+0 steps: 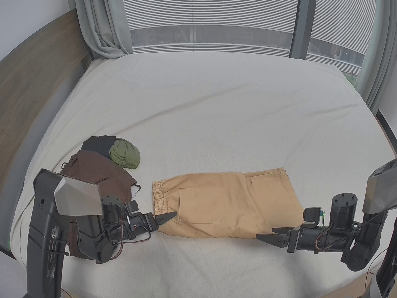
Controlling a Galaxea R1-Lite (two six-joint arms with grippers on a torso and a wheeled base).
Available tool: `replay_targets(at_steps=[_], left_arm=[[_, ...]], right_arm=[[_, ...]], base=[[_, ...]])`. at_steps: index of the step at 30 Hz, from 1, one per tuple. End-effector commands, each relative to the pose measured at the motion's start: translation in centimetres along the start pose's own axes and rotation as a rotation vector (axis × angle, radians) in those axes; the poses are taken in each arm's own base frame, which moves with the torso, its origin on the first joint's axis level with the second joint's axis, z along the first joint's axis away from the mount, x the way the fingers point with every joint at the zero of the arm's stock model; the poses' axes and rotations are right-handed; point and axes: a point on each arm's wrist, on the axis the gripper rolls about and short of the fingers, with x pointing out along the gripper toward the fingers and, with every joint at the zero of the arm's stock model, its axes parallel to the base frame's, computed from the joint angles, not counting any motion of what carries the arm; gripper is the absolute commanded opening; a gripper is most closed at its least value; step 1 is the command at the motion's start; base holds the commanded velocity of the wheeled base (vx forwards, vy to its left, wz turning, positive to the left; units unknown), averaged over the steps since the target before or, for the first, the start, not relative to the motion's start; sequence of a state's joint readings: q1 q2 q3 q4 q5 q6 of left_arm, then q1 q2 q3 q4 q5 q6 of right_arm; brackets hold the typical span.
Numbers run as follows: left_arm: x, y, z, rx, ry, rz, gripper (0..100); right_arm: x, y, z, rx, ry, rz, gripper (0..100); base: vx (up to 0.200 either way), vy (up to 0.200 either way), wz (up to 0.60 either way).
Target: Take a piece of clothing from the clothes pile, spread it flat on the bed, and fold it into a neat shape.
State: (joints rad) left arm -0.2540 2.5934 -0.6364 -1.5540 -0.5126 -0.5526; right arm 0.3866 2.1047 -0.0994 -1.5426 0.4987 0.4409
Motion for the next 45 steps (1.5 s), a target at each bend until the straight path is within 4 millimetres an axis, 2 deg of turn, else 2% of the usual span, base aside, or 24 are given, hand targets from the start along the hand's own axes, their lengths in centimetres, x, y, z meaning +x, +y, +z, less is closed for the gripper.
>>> replay_targets(at_steps=[1, 16, 17, 28, 30, 36, 45], left_arm=[[0.8, 0.1, -0.3, -0.004, 0.004, -0.013, 100], [1.6, 0.0, -0.2, 0.006, -0.026, 0.007, 100], [1.6, 0.0, -0.2, 0.003, -0.026, 0.007, 0], [1.3, -0.4, 0.5, -0.019, -0.047, 0.0, 0], [0.5, -1.1, 1.3, -0.018, -0.06, -0.006, 0], [-0.9, -2.5, 1.8, -0.054, -0.062, -0.011, 0], [-2.6, -3.0, 2.0, -0.069, -0.058, 0.007, 0]], right_arm=[[0.1, 0.0, 0.0, -0.002, 0.0, 0.001, 100], [0.1, 0.0, 0.0, -0.002, 0.002, 0.002, 100], [0.1, 0.0, 0.0, -0.002, 0.001, 0.002, 100], [0.1, 0.0, 0.0, 0.0, 0.0, 0.0, 100], [0.0, 0.0, 0.0, -0.001, -0.001, 0.0, 100], [-0.1, -0.2, 0.1, 0.004, -0.006, -0.008, 100], [0.0, -0.4, 0.1, 0.007, -0.005, -0.011, 100]], base=[[0.0, 0.0, 0.0], [0.0, 0.0, 0.0], [0.0, 0.0, 0.0], [0.0, 0.0, 0.0], [0.0, 0.0, 0.0], [0.0, 0.0, 0.0], [0.0, 0.0, 0.0]])
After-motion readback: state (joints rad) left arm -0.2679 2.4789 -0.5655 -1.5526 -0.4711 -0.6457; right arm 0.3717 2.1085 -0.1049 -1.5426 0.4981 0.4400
